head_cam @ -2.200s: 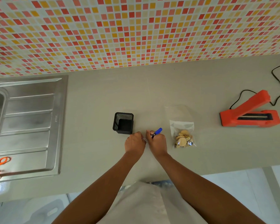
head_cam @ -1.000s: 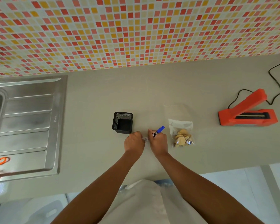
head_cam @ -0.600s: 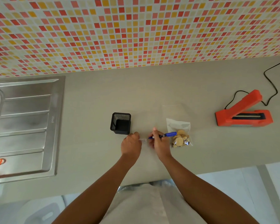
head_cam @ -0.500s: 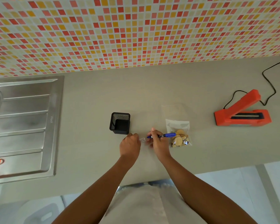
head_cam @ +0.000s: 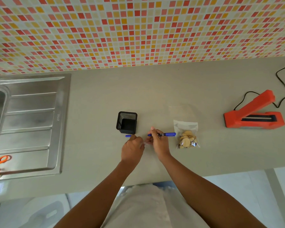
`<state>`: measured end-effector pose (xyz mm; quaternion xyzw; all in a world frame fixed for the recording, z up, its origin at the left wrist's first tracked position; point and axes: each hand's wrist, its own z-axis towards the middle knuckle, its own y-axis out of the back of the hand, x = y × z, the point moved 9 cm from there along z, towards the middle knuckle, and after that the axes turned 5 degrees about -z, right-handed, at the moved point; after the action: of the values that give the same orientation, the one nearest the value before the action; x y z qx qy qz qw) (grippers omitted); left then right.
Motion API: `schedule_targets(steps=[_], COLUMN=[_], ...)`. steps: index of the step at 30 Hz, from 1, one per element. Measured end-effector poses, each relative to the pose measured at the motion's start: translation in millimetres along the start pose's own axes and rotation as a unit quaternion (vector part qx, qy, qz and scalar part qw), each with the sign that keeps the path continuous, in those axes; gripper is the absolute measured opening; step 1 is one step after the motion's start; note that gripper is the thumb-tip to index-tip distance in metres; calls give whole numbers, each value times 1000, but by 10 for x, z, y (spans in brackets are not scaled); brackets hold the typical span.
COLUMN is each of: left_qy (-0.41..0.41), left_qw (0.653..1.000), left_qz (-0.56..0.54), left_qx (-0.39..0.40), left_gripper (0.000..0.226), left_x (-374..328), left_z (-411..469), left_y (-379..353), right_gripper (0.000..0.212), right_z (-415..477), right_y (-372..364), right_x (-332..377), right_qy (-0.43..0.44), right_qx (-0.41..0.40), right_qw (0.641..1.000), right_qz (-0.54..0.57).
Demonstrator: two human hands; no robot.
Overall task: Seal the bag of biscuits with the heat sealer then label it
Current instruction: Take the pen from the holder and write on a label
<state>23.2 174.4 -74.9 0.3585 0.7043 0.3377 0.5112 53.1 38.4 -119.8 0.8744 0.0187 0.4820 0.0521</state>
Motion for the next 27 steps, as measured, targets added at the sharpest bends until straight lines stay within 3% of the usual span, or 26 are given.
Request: schedule_targets(steps=[2,8,22,24,27], left_qy=[20,65,30,37,62], left_qw=[998,994,998,998,986], left_qz=[-37,-34,7,-20,-150], left_qx=[-38,-85,-55,-44,-38], left_gripper=[7,35,19,19,16], left_x=[103,413,482,516,533], left_z=[-46,-95,36,53,61], left_y=[92,211,123,77,46], right_gripper=[40,54,51,48,40], right_z=[-13,-63,-61,-42,-25], right_y=[-6,-22,-65,-64,-60], right_x=[3,57,75,67,77], right_qy=[-7,-2,32,38,49], right_qx=[0,-4,22,24,32], right_qw=[1000,999,999,999,998], right_qz=[18,37,-3,-20,-33])
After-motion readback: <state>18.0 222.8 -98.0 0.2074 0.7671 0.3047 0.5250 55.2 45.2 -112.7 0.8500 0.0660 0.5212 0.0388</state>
